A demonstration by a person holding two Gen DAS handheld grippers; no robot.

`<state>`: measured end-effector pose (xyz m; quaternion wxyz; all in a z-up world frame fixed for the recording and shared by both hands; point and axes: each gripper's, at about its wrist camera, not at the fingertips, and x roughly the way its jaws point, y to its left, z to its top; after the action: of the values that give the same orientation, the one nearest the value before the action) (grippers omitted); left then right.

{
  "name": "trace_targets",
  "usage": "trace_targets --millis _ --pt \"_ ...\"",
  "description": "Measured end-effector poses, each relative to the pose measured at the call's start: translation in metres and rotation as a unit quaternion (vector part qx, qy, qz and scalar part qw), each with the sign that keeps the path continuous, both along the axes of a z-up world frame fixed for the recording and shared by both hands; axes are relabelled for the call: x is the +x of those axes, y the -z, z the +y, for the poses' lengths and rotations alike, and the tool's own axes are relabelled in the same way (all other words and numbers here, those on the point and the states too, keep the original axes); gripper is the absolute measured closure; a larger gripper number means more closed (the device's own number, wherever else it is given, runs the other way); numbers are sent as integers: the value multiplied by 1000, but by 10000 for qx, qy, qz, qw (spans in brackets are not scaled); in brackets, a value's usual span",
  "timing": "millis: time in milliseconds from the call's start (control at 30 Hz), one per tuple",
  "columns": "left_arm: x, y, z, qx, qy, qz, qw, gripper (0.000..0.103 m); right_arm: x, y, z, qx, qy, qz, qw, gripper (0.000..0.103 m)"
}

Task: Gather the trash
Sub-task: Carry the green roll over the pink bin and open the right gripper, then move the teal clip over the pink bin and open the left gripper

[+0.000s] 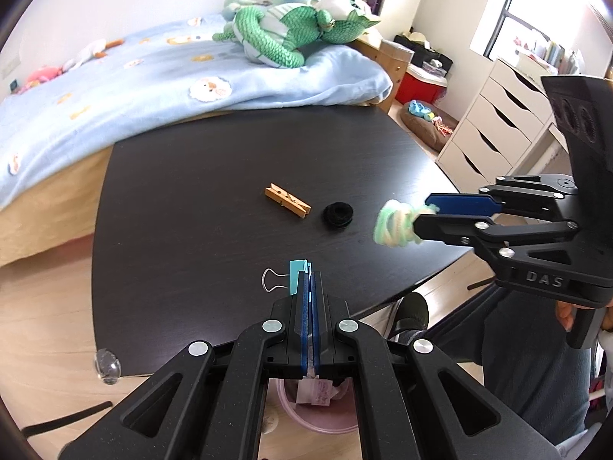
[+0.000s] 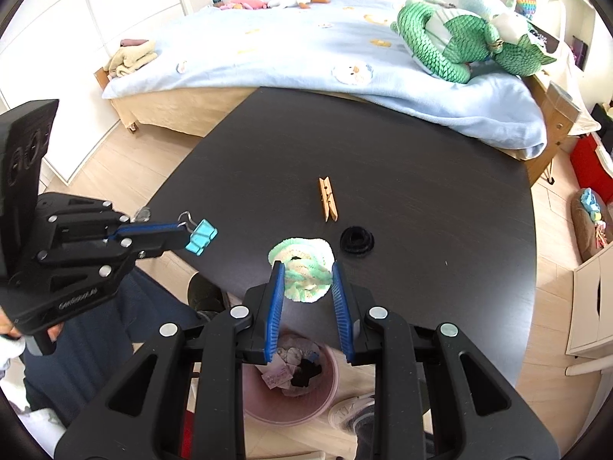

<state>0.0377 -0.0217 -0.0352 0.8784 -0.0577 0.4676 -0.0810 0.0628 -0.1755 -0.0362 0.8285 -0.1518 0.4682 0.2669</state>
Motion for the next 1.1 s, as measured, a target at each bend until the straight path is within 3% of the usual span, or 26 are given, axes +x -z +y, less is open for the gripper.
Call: trace_targets --millis 400,933,1000,1033,1067,1100 --pt "-30 -8 -12 14 84 -108 9999 102 -62 -15 -12 104 -23 -22 9999 78" --pt "-59 -20 -15 -101 70 -179 9998 102 -97 5 -9 136 -186 352 9991 76" --pt "-60 -21 -14 -104 62 -188 9997 102 -96 7 -8 135 -182 370 9991 61" --pt "-60 -21 -14 -110 66 -187 9997 102 -95 8 -8 143 -159 362 9991 37" --pt "-60 -20 -14 -112 71 -183 9997 102 -94 7 -10 198 -109 345 9991 21" --pt "-60 -20 -14 -116 80 -175 9997 102 -94 7 -11 242 -57 321 9992 18"
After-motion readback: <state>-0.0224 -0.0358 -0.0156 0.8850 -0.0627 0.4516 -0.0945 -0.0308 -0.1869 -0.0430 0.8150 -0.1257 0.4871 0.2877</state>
